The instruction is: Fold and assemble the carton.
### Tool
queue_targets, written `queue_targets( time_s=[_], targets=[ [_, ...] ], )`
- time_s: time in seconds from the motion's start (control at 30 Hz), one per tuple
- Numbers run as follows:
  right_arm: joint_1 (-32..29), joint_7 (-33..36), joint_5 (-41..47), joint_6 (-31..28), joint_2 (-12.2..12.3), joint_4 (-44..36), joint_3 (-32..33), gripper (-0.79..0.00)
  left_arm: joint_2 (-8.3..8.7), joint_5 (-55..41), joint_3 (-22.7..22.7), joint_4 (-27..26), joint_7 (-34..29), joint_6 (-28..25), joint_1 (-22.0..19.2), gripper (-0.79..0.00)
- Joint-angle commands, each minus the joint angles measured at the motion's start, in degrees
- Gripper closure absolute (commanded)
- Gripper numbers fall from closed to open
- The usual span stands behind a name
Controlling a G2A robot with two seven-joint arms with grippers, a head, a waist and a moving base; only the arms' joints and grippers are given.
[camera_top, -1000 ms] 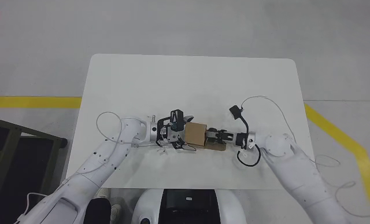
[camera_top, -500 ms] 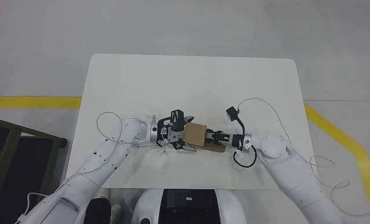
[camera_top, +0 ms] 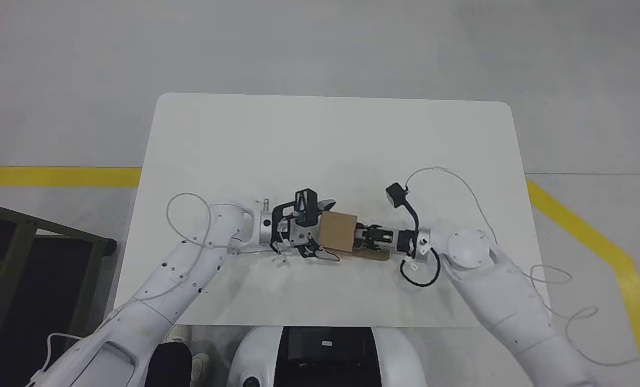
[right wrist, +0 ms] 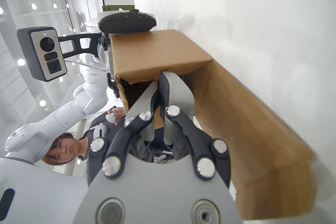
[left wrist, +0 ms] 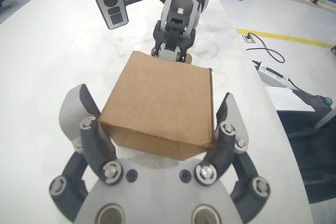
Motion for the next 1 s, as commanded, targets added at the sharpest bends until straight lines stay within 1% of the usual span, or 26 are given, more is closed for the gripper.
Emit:
queue_targets(
  time_s=[0.0,0.23,0.37,0.53,0.8,0.97],
  targets=[
    [0.09,0.27,0.00,0.06,-0.03,0.04,0.07,0.000,0.01,0.06,-0.06,0.02,0.04,-0.07,0.01,-0.785],
    [0.47,0.92,0.06,0.15,-0.35,0.49,-0.29,0.000,-0.02,0.09,-0.09,0.10,0.05,-0.21,0.09,-0.785],
    [0.79,1.92,-0.73,0.60,-0.07,0.50,0.73,0.000,-0.07,0.03,-0.08,0.20,0.04,-0.25,0.07,-0.785],
    [-0.48,2.95,-2.83,2.20,0.98,-1.82,3.60,0.000,-0.09,-0.11,-0.16,0.33,0.11,-0.29,0.14,-0.785],
    [-4.35,2.26,-5.22,4.72,2.81,-6.53,9.46,0.000,-0.04,-0.13,-0.41,0.40,0.07,-0.46,0.30,-0.785],
    [-6.51,2.58,-8.82,7.72,4.08,-10.91,13.37,0.000,0.05,0.00,-0.72,0.31,0.26,-0.49,0.43,-0.785]
  ],
)
